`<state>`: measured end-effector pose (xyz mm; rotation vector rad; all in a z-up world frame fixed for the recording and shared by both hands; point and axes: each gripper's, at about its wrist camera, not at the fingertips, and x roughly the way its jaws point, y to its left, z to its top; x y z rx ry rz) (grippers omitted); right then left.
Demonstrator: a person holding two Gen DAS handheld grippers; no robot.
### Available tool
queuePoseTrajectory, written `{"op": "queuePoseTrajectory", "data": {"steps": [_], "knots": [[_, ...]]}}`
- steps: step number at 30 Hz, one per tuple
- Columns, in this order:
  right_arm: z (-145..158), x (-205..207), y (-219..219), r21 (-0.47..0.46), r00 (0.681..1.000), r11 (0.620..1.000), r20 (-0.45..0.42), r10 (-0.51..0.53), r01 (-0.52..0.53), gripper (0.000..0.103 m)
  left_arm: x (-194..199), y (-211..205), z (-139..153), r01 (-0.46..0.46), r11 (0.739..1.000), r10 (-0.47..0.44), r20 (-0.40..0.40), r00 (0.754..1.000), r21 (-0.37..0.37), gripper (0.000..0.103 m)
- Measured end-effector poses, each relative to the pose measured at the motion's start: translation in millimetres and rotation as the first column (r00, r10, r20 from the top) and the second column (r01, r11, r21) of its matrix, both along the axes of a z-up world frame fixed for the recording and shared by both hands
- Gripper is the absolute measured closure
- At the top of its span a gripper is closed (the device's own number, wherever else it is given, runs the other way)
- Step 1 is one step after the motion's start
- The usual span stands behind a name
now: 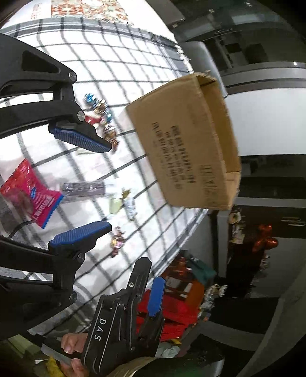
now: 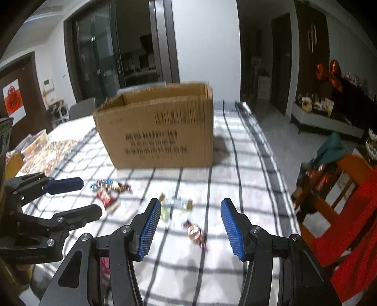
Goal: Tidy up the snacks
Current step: 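Move both tools back toward the remaining snacks, then grasp the clear stick snack with the left tool while the right tool grasps the purple-wrapped candy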
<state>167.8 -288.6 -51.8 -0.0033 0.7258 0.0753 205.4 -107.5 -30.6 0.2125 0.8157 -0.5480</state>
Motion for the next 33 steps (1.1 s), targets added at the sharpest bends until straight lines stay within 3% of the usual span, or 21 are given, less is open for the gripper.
{"op": "queuePoseTrajectory", "data": {"steps": [4,12,14,33], "knots": [[-20,2,-1,-0.001,0.998,1.0,-0.061,0.011,-0.011,0.049,4,-4,-19,0.008,1.0,-0.008,-0.063,0.998,0.001,0.044],[-46,9,-7,0.007,0.99,1.0,-0.139,0.015,-0.014,0.05,12,-10,-44,0.024,1.0,-0.024,-0.108,0.994,0.0,0.048],[-50,12,-7,0.015,0.988,1.0,-0.153,0.026,-0.024,0.054,15,-12,-48,0.022,1.0,-0.021,-0.12,0.993,0.0,0.049],[-73,32,-2,0.03,0.974,0.998,-0.218,0.062,-0.057,0.068,41,-19,-79,-0.013,1.0,0.011,-0.225,0.974,-0.006,0.061]]}}
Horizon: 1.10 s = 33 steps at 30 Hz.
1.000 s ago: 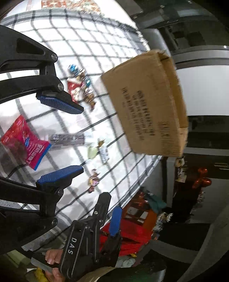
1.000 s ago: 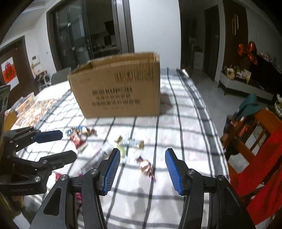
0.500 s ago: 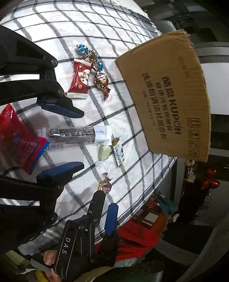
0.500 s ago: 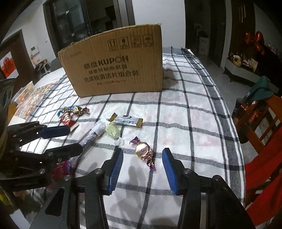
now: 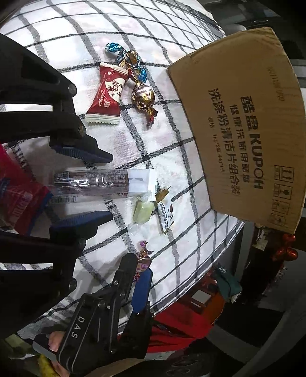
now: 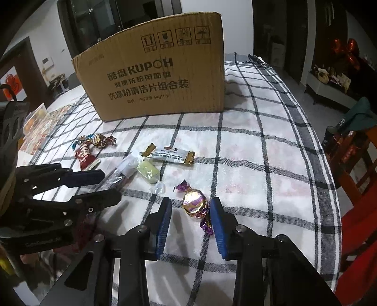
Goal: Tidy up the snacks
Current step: 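Grasp the clear stick snack with the left tool while the right tool grasps the purple-wrapped candy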
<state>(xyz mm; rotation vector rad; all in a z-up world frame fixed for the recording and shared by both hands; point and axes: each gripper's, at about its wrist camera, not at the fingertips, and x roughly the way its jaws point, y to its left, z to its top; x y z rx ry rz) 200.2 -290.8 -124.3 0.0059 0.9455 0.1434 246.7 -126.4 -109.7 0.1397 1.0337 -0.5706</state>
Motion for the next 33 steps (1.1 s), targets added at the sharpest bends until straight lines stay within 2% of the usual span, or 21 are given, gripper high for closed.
{"op": "queuePoseTrajectory", "data": {"steps": [7,8,14,18,33], "knots": [[-2,2,-3,0.003,1.0,1.0,-0.003,-0.012,0.012,0.074,3,-2,-2,-0.023,1.0,0.022,0.011,1.0,0.005,0.072],[-2,3,-3,0.002,1.0,1.0,-0.002,-0.014,0.014,0.079,3,-1,-2,-0.025,1.0,0.025,0.012,1.0,0.006,0.074],[-2,3,-3,-0.001,1.0,1.0,0.003,-0.013,0.013,0.079,4,0,-2,-0.025,1.0,0.025,0.011,1.0,-0.002,0.081],[2,1,-1,0.004,1.0,1.0,0.014,-0.011,0.011,0.079,2,3,1,-0.027,1.0,0.027,0.011,1.0,-0.015,0.082],[38,-11,18,0.035,0.994,0.999,0.102,0.028,-0.032,0.079,-10,20,42,-0.033,0.995,0.042,0.097,0.994,-0.09,0.082]]}}
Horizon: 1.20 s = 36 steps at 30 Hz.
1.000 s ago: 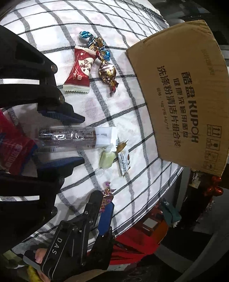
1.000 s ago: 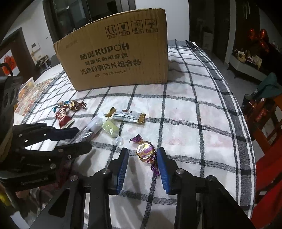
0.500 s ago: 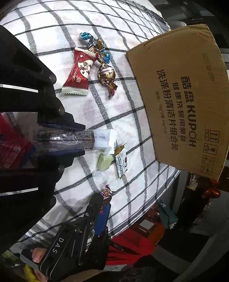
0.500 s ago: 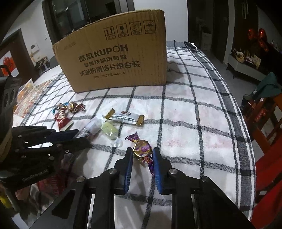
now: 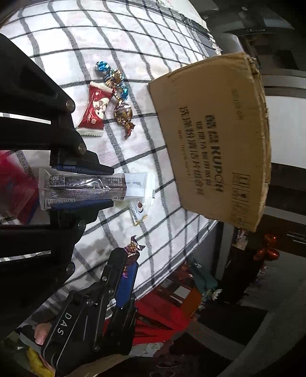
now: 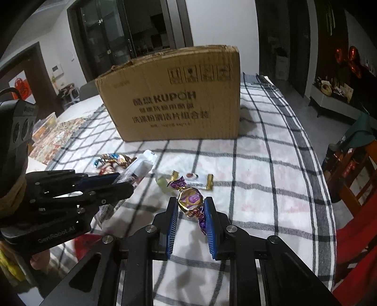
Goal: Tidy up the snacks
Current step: 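Grasp the clear stick snack with the left tool while the right tool grasps the purple-wrapped candy, then carry both items over the box and open both tools to drop them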
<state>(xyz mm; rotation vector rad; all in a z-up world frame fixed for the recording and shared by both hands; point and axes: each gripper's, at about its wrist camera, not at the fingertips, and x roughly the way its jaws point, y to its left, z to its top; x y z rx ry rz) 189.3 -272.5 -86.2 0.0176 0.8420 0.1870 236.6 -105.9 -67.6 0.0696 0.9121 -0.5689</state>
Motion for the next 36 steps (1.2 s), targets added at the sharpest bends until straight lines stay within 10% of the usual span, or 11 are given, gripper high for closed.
{"op": "queuePoseTrajectory", "data": {"steps": [36], "knots": [[107,49,34,0.072,0.97,0.996,0.241,0.026,-0.045,0.079,46,40,111,-0.084,0.991,0.104,0.194,0.975,-0.105,0.083]]}}
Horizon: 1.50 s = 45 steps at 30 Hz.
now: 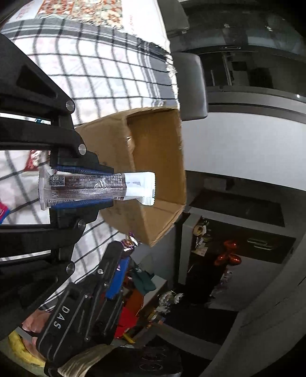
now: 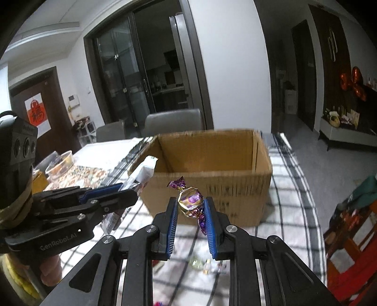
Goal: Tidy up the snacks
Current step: 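Carry both items over the box and open both tools to drop them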
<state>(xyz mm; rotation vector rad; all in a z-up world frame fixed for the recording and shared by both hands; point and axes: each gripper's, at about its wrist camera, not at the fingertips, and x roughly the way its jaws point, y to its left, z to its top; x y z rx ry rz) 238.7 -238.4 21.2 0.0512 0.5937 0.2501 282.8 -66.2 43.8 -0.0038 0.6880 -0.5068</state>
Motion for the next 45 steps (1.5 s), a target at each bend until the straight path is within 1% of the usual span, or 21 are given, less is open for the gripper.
{"op": "queuePoseTrajectory", "data": {"steps": [7,13,16,21,25,27,28,29,30,31,34,36,38,45], "knots": [[22,25,3,-0.034,0.999,0.999,0.041,0.002,0.0,0.079,20,4,22,-0.011,1.0,0.01,0.028,1.0,0.007,0.083],[36,47,3,-0.071,0.998,0.997,0.066,-0.007,0.012,0.079,40,4,30,-0.024,0.999,0.022,0.057,0.998,0.025,0.083],[39,60,1,-0.064,0.998,0.998,0.066,-0.008,0.012,0.079,51,3,34,-0.021,0.999,0.02,0.06,0.998,0.025,0.083],[39,80,-6,-0.049,0.997,0.998,0.064,-0.039,0.042,0.079,67,-1,36,-0.029,0.999,0.026,0.073,0.997,0.044,0.083],[37,93,-10,-0.054,0.997,0.997,0.06,-0.056,0.059,0.079,82,-4,32,-0.033,0.998,0.031,0.051,0.998,0.049,0.083],[36,98,-11,-0.054,0.996,0.996,0.061,-0.071,0.075,0.078,91,-7,26,-0.024,0.998,0.023,0.022,0.999,0.057,0.081],[35,102,-11,-0.059,0.995,0.995,0.058,-0.081,0.084,0.073,95,-8,24,-0.034,0.997,0.032,0.02,0.999,0.065,0.075],[35,105,-13,-0.061,0.994,0.993,0.055,-0.094,0.097,0.057,97,-8,23,-0.049,0.996,0.048,0.025,0.999,0.078,0.062],[35,105,-13,-0.062,0.993,0.992,0.056,-0.103,0.106,0.052,98,-8,23,-0.062,0.994,0.06,0.034,0.998,0.089,0.056],[34,104,-14,-0.069,0.991,0.99,0.061,-0.116,0.12,0.051,97,-7,23,-0.078,0.992,0.074,0.05,0.996,0.095,0.051],[33,97,-12,-0.092,0.991,0.988,0.068,-0.118,0.124,0.051,86,-3,24,-0.088,0.991,0.08,0.084,0.993,0.101,0.051],[32,90,-10,-0.09,0.992,0.99,0.073,-0.105,0.111,0.051,75,-2,26,-0.077,0.992,0.066,0.106,0.992,0.098,0.051],[30,82,-9,-0.073,0.994,0.993,0.06,-0.087,0.091,0.051,64,-1,27,-0.081,0.992,0.069,0.123,0.99,0.099,0.051],[25,55,0,-0.062,0.997,0.996,0.052,-0.056,0.059,0.051,37,7,26,-0.06,0.995,0.05,0.112,0.992,0.082,0.051]]}}
